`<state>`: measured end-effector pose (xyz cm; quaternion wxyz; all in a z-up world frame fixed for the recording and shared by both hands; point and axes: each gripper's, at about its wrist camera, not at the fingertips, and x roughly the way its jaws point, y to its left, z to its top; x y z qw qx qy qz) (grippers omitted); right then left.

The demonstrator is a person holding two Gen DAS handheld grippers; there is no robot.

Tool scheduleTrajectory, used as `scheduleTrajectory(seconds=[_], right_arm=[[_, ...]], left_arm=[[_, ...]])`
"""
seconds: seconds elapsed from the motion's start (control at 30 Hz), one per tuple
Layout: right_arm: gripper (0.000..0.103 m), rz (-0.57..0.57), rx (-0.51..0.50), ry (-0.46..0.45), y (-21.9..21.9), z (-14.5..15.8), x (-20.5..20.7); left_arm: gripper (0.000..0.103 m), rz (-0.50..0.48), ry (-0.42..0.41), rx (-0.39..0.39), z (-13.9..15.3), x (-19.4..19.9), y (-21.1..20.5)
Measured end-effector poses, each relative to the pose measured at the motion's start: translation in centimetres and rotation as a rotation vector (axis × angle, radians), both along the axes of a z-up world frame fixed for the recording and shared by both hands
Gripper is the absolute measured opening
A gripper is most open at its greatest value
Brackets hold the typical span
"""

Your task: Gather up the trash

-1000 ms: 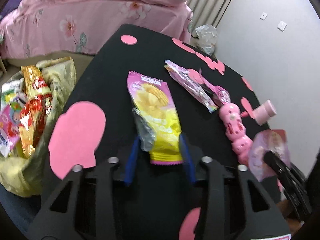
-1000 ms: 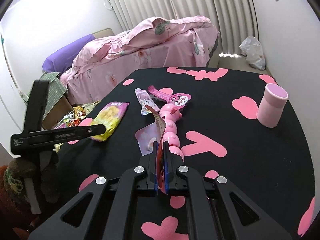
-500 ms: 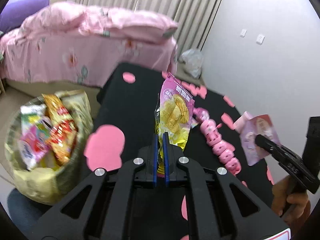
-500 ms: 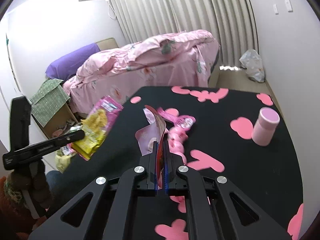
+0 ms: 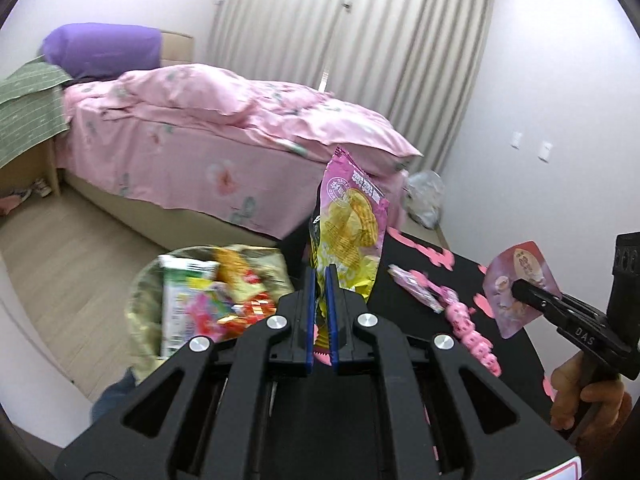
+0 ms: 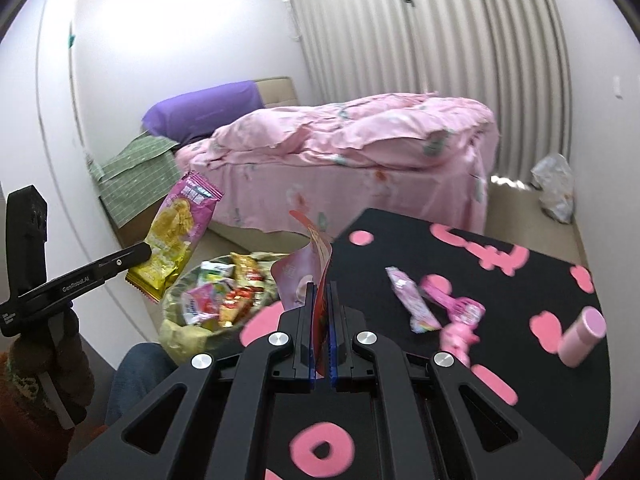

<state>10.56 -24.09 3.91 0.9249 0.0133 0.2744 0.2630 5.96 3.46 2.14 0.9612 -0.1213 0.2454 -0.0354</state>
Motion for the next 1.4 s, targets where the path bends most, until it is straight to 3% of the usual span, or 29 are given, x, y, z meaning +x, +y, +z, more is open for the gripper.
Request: scheduleTrajectory(seconds=[0.23, 0.6, 1.03, 1.4], right_arm=[[0.005, 0.086, -0.037, 0.016, 5.2, 0.3, 0.7], [0.005, 0.196, -0.117, 0.004, 12.4, 0.4, 1.8], [0.005, 0.281, -0.183, 0.089, 17.8, -3.3, 6.1], [0.005, 0.354, -0.262, 0.312, 22.7, -10.7, 12.2]], left_arm=[[0.005, 0.097, 0.015, -0.038, -1.0, -1.6, 5.2], [0.005, 0.152, 0.046, -0.051, -2.9, -2.2, 8.1], [0.005, 0.151, 0.15, -0.062, -6.7, 1.3, 9.8], [0.005, 0.119, 0.291, -0.009, -11.3, 7.0, 10.2]])
